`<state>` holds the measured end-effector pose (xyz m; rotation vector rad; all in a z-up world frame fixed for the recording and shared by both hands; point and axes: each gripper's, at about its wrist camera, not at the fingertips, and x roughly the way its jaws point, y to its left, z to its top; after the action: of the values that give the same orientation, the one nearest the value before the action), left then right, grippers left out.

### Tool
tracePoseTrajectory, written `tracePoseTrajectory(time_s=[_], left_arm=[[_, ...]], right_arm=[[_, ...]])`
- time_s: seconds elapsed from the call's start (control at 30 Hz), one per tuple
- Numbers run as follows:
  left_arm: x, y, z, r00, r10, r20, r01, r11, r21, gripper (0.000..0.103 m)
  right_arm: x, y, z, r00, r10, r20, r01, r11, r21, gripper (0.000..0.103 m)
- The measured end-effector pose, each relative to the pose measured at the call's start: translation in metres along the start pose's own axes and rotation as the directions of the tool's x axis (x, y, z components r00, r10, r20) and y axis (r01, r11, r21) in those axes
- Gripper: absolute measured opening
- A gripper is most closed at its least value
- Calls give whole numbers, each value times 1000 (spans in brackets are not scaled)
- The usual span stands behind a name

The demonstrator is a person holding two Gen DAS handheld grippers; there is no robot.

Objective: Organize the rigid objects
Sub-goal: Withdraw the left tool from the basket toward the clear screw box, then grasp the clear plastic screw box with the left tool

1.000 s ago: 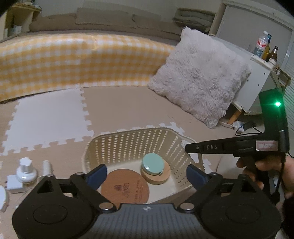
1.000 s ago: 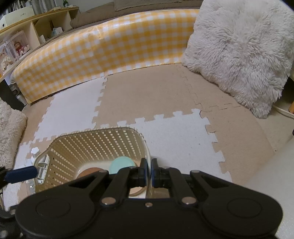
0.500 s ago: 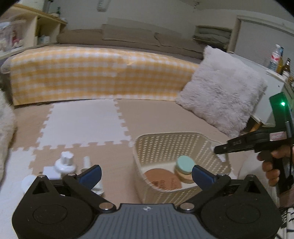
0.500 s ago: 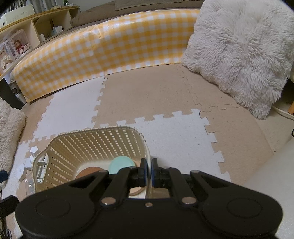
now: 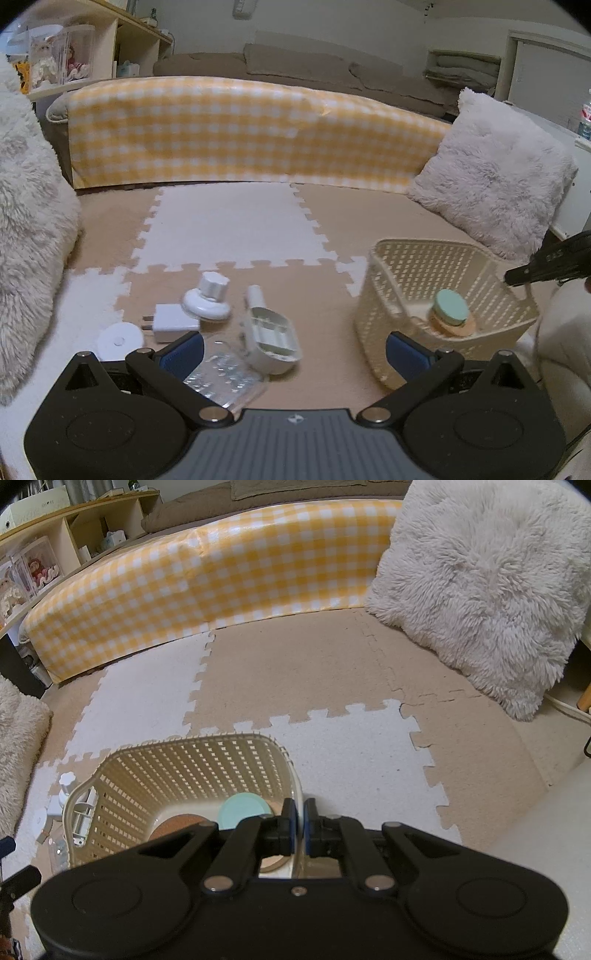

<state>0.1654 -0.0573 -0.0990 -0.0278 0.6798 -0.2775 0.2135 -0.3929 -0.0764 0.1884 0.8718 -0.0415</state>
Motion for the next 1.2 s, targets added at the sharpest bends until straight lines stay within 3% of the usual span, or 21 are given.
tracePoseTrajectory(time_s=[0.27, 0.47, 0.63, 0.73, 1.03, 1.2], left_arm=[[33, 38, -7, 996, 46, -82, -38, 995, 97, 103], [60, 60, -11, 986, -74, -148, 85, 994, 74, 103], [80, 62, -9, 987, -46, -157, 67, 989, 134, 103], [90, 66, -11, 980, -69, -188, 92, 989, 116, 103], [76, 50, -22, 952, -138, -272, 169, 981, 94, 103], [71, 39, -25, 946, -133, -296, 157, 986, 60, 102]], right_arm=[[0, 1, 1, 1000, -6, -1, 6, 1000, -6, 5], [0, 2, 1, 1000, -11, 0, 11, 1000, -7, 5], [0, 3, 0, 1000, -13, -1, 13, 1000, -9, 5], [0, 3, 0, 1000, -11, 0, 11, 1000, -8, 5], [0, 3, 0, 1000, -10, -2, 10, 1000, -7, 5], [0, 3, 0, 1000, -11, -2, 11, 1000, -8, 5]])
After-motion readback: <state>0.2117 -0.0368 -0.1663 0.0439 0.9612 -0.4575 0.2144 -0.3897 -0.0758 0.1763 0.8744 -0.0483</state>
